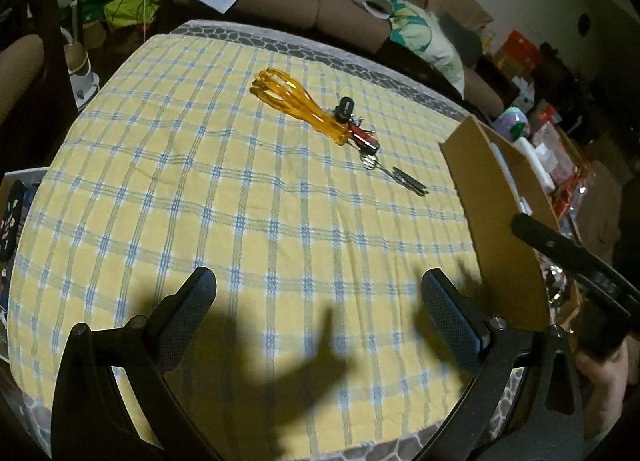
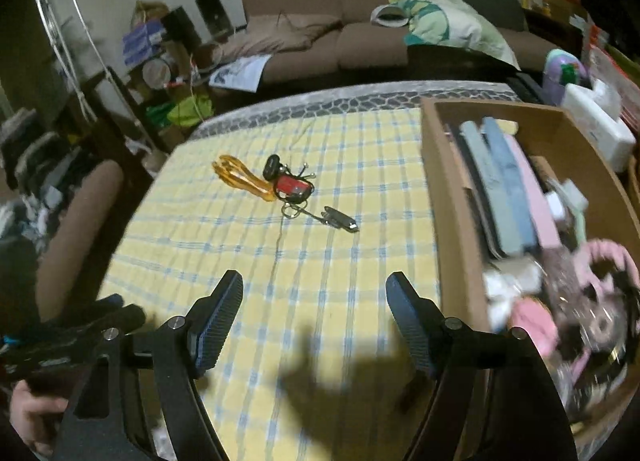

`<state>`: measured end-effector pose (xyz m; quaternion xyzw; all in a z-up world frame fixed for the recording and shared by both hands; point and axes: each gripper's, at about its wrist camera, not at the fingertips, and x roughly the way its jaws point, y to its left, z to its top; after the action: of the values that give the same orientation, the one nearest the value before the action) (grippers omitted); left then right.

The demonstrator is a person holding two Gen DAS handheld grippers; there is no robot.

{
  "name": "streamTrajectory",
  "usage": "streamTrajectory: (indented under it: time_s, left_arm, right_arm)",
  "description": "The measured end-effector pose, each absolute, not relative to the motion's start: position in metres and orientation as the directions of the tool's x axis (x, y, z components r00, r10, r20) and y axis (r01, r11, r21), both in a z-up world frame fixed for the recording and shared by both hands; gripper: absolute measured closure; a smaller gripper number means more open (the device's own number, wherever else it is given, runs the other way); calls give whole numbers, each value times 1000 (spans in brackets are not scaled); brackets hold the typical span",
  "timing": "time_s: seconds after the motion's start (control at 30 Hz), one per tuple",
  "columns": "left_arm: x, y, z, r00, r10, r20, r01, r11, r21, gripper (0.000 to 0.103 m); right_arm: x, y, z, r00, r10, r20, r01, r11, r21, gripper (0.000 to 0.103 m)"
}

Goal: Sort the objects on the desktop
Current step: 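Move both tools back over the items on the bed, then grasp the black key fob with the left tool while the right grasps the key ring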

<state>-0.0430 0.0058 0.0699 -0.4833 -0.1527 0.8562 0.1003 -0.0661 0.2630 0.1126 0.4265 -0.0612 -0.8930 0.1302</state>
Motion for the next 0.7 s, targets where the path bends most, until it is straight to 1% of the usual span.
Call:
streamTrajectory:
  time_s: [0.13, 0.3, 0.4, 0.57, 0.63, 0.67, 0.7]
  left_arm:
    - [-70, 6, 67, -514, 299, -804, -32, -943, -330, 0]
    - [-120, 16, 77, -550, 250, -797, -75, -965, -251, 0]
    - [-160, 31, 80, -566, 194, -801, -112, -981, -159, 0]
    - [-229, 63, 63, -563, 139, -814, -155, -986, -61, 0]
    - [-246, 76, 56, -563, 124, -817, -178, -984, -27, 3]
    - [-254, 83, 49, -559, 120, -820, -190, -982, -14, 6]
    - [-260, 88, 44, -553, 112, -825, -197, -980, -1, 14]
  right_arm:
    - [-99, 250, 94, -588, -262, -765, 189, -964, 185, 26]
    - [-132, 240, 72, -576, -237, -782, 184, -970, 159, 27]
    - [-148, 239, 59, -578, -252, -776, 174, -967, 185, 27]
    - [-164, 230, 44, -578, -258, -774, 188, -965, 180, 27]
    - [-169, 228, 41, -577, -256, -775, 194, -965, 174, 27]
    - [-172, 227, 39, -575, -257, -776, 198, -965, 173, 27]
    - [-174, 227, 38, -578, -261, -773, 201, -964, 175, 27]
